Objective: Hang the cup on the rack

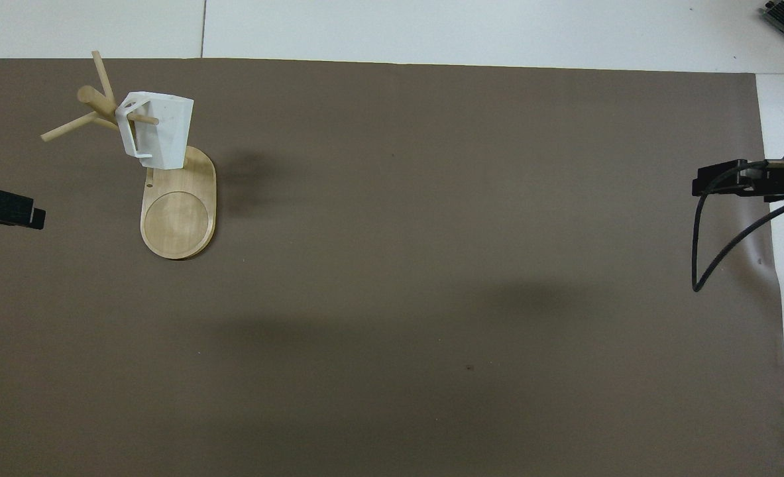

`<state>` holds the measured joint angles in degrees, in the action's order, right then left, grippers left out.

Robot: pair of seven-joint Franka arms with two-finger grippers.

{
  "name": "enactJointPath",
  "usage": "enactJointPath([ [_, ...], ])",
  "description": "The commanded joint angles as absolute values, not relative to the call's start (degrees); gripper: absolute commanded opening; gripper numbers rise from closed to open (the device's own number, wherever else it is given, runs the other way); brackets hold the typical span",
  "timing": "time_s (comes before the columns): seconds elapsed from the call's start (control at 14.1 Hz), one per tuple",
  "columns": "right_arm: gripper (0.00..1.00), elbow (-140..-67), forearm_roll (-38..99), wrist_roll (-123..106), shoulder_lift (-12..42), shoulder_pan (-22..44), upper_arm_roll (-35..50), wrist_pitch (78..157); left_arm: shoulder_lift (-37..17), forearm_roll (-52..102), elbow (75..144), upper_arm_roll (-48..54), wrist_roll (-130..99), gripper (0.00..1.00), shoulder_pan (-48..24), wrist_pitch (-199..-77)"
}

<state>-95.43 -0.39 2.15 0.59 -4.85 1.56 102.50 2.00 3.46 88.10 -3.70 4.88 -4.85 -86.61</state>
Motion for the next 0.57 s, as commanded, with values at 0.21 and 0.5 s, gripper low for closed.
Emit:
enactJointPath([
  [0.21,1.0,-96.7,0.0,0.8,-0.4,-5.2,1.7,102.8,2.2,0.7,86.8,-4.5,4.0,1.0,-5.3,-84.1],
  [0.5,1.0,-96.7,0.1,0.8,-0.4,-5.2,1.8,102.8,2.5,-0.4,86.9,-3.0,1.8,1.0,-6.2,-84.5],
])
